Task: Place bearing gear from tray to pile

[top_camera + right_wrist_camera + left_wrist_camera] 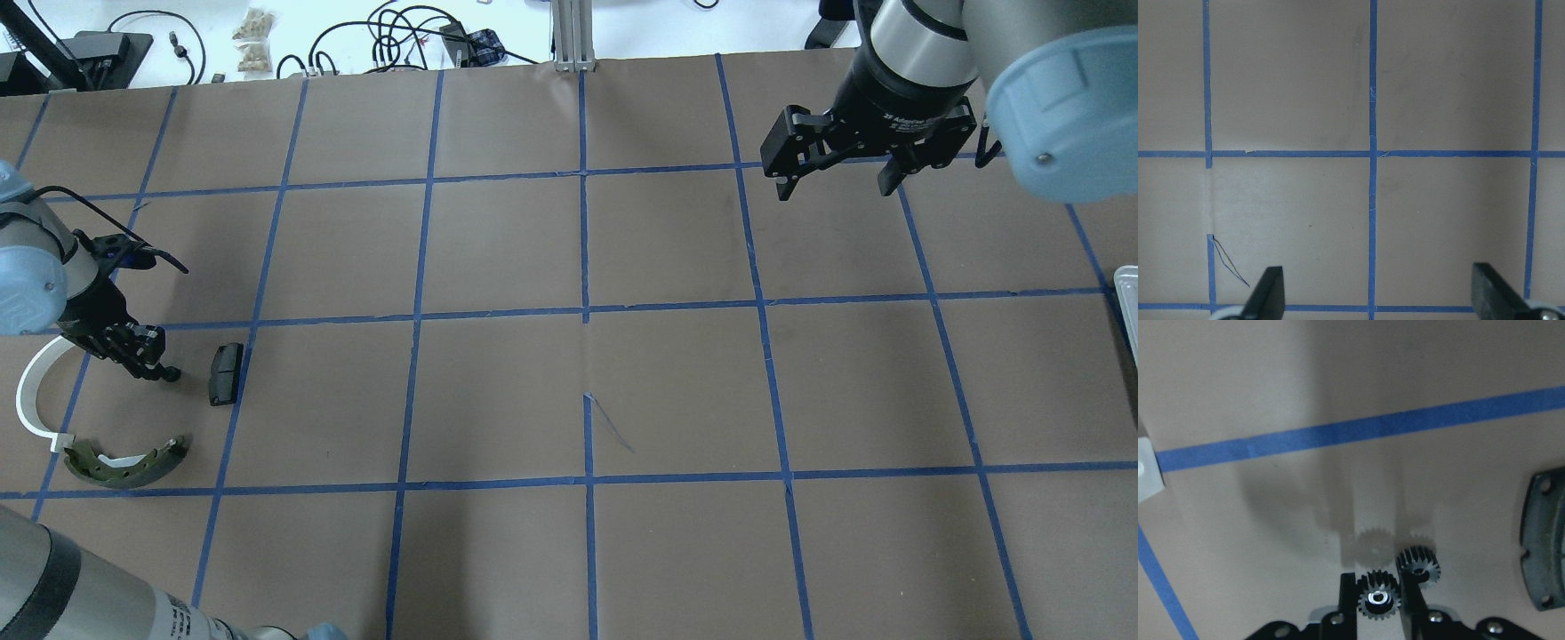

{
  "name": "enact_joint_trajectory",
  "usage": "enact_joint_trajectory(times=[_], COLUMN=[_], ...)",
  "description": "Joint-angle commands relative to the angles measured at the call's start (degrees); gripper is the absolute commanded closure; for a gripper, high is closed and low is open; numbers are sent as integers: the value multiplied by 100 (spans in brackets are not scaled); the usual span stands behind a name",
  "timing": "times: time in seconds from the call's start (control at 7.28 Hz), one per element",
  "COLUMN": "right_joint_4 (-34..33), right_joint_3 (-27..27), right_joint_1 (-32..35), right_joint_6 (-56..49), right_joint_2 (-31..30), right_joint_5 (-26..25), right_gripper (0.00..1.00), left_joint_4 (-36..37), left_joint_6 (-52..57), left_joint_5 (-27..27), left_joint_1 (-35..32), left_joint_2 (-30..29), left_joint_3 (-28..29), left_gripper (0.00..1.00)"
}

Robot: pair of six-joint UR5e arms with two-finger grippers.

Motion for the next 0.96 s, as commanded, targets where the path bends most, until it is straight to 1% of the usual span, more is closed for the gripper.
enact_joint_trajectory(times=[0.0,0.14,0.27,0.41,0.55,0.69,0.82], right_joint_4=[0,0,0,0,0,0,0], right_joint_3=[0,0,0,0,0,0,0], right_joint_1=[0,0,0,0,0,0,0], right_joint_6=[3,3,3,3,3,3,3], right_joint_2=[0,-9,0,0,0,0,0], right_joint_5=[0,0,0,0,0,0,0], right_gripper=[0,0,0,0,0,0,0], left_joint_4=[-68,-77,-94,-251,-592,-1179,-1541], left_joint_6=[9,96,115,106,-7,-487,-1066], left_joint_5=[-8,-9,0,0,-8,-130,-201], left_joint_1=[1,1,-8,-17,-130,-384,-821], left_joint_2=[6,6,41,128,268,435,663], left_joint_3=[-5,12,56,178,414,747,977], left_gripper=[28,10,3,1,0,0,0])
